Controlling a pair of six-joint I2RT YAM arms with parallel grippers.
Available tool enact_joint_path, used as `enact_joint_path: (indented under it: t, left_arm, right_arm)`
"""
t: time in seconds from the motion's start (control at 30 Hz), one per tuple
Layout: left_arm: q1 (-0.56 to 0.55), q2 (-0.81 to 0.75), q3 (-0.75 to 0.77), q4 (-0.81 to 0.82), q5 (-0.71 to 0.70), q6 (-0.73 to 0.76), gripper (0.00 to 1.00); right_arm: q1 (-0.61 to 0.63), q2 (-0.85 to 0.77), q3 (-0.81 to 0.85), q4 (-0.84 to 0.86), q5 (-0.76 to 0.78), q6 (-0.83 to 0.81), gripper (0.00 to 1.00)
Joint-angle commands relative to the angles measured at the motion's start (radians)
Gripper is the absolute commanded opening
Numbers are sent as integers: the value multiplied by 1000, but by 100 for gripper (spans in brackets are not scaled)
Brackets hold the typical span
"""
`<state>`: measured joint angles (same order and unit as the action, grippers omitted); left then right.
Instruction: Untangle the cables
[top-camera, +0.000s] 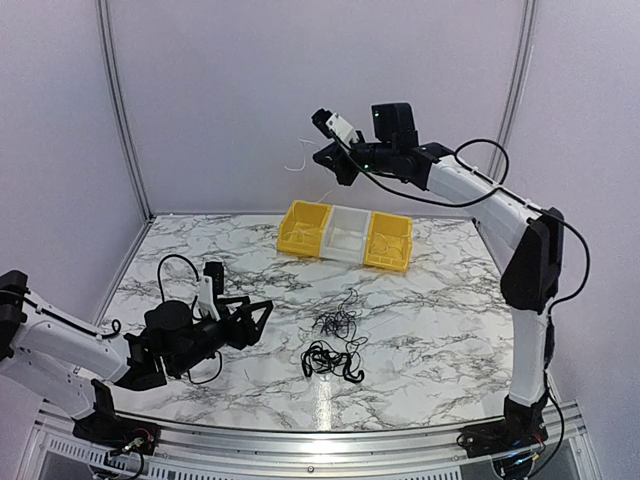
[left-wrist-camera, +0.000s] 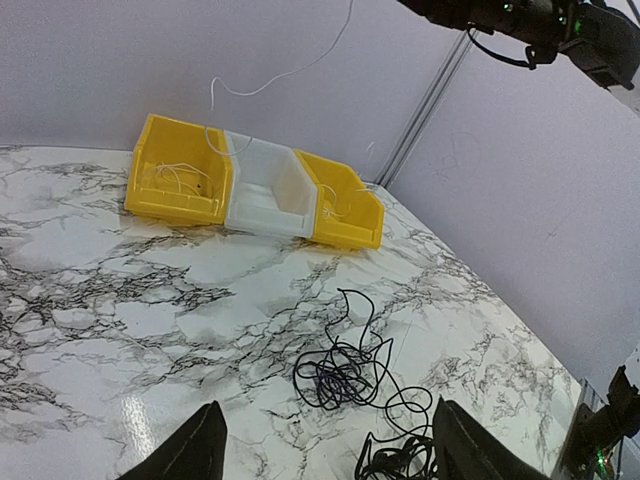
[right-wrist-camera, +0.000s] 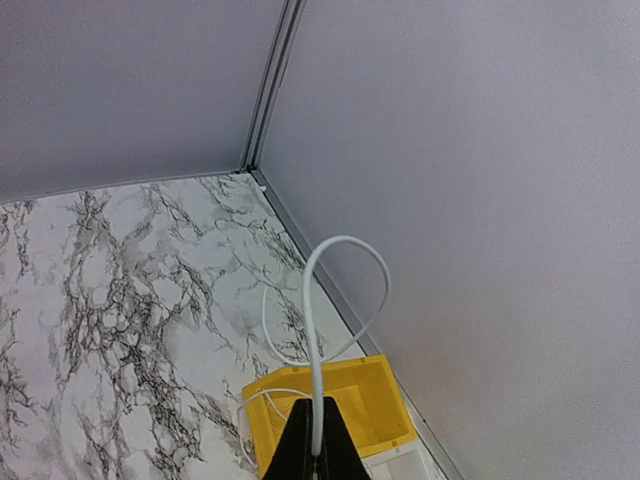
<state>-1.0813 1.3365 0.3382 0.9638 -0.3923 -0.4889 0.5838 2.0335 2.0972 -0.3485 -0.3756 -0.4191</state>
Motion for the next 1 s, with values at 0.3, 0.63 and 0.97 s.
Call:
enact_joint_path:
  t: [0.3, 0.63, 0.97]
  left_arm:
    - [-5, -9, -13, -36, -47, 7, 73]
    - [-5, 58, 28, -36, -61, 37, 73]
    - [-5, 98, 60, -37, -55, 48, 73]
  right_arm:
    - [-32, 258, 211, 118, 87, -7, 0]
    - [-59, 88, 167, 45, 34, 41, 0]
    - [-148, -90, -62, 17, 45, 19, 0]
